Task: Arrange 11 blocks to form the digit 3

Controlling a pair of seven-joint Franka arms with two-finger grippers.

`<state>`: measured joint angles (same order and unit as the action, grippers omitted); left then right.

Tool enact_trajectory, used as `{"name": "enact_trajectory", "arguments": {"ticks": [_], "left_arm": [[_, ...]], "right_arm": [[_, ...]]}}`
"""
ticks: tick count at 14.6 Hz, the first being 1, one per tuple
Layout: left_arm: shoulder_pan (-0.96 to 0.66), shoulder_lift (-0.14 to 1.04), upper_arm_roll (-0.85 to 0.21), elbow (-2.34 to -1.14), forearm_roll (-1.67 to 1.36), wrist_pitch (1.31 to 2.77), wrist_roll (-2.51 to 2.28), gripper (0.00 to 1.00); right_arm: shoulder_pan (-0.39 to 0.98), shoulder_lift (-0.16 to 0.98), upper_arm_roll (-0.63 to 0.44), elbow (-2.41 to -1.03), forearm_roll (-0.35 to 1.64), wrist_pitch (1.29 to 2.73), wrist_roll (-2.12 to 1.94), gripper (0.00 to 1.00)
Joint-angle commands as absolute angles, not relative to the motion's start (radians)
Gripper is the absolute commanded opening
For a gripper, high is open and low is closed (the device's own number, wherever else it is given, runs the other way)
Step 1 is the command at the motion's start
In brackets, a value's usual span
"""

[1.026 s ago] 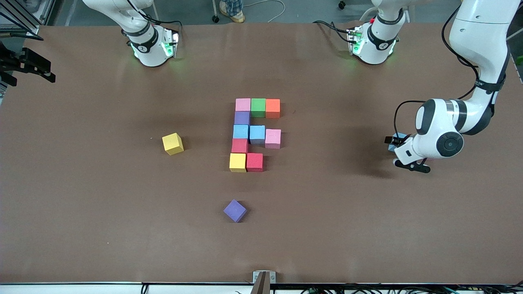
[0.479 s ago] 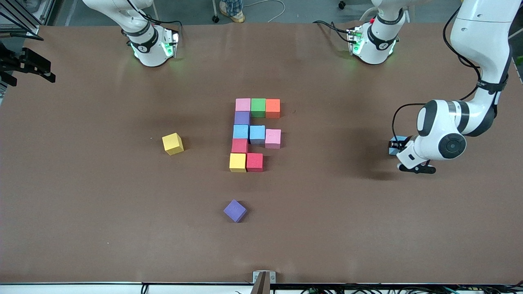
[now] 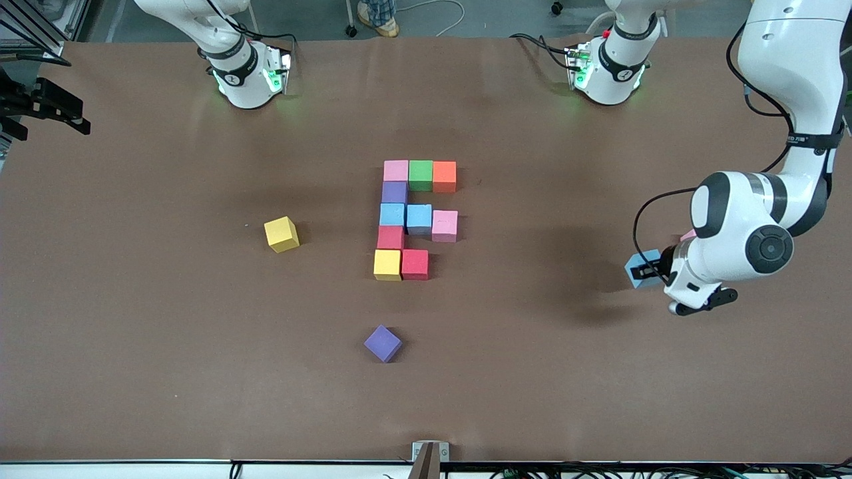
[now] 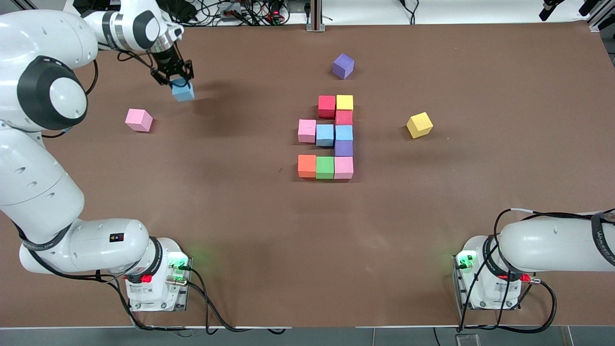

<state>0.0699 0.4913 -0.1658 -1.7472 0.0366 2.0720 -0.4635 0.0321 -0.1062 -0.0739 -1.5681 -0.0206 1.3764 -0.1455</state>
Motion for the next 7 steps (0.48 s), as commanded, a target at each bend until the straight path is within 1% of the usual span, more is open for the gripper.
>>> {"name": "enact_trajectory", "arguments": {"ticks": [1,4,7], "left_arm": [[-0.004,0.554,-0.164,-1.628,0.020,2.037,-0.705,0.25],[-0.063,0.586,-0.164,-1.556,0.018,2.037,-0.950,0.25],[-0.110,0.643,-0.166,-1.487,0.012,2.037,-1.129,0.25]], "right_arm": [[0.038,-0.123,-0.075,-1.586,-0.035,1.378,-0.141,1.00],[0.038,-0.123,-0.075,-1.588,-0.034,1.378,-0.141,1.00],[0.038,-0.123,-0.074,-1.586,-0.035,1.378,-0.141,1.00]]}}
